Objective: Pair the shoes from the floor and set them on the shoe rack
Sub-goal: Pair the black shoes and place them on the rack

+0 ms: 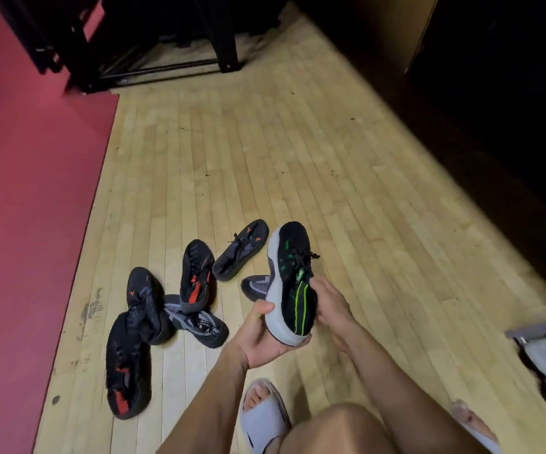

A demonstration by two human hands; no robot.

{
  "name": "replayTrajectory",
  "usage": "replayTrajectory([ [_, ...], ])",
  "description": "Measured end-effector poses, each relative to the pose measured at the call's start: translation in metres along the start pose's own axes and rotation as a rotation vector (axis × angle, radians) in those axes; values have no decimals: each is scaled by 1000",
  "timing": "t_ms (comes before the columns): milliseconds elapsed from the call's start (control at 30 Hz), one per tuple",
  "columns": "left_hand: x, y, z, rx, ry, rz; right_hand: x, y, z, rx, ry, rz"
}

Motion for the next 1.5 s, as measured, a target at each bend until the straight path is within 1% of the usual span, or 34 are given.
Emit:
replayTrajectory([
  [100, 41, -2, 4, -27, 93, -90, -20, -31, -22, -85, 56, 49],
  [233, 99, -6, 9, -33, 199, -207, -58, -67, -44, -211, 92, 188],
  [333, 140, -5, 5, -56, 328, -278, -85, -97, -59, -290, 171, 288],
  [400, 166, -6, 2, -68, 370, -302, -102, -113, -65, -325, 230, 343],
  [533, 213, -7, -10, -62, 447, -282, -135, -149, -75, -396, 337, 451],
  [633, 250, -12, -22, -33, 643, -245, -165, -173, -77, -420, 382, 507],
  [767, 301, -22, -40, -1, 825, -217, -203, -206, -76, -466, 437, 554],
  [867, 339, -31, -52, 187, 924, -122, -230, -228, -74, -493, 455, 633],
  [933, 360, -35, -66, 314, 906, -94, -246, -243, -71, -515, 469, 680],
  [1000, 373, -34, -84, 402, 914, -38, -257, -261, -71, -551, 481, 716],
  [1067, 379, -35, -101, 448, 933, 9, -264, -276, -68, -564, 495, 741],
  [1233, 395, -34, -128, 452, 936, -5, -279, -294, -59, -580, 546, 759],
  [1333, 401, -23, -139, 411, 963, -22, -298, -288, -49, -572, 553, 797],
  [1500, 415, 4, -152, 409, 984, -42, -316, -285, -46, -543, 541, 821],
])
Point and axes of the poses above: each hand's wrist, its own y-axis towards the middle knuckle, its own x-axis out of the palm, z = x × y, the point moved 3 cm from there along y, towards the middle knuckle, and after that the axes turned 11 degrees about y, right-handed, at the moved point
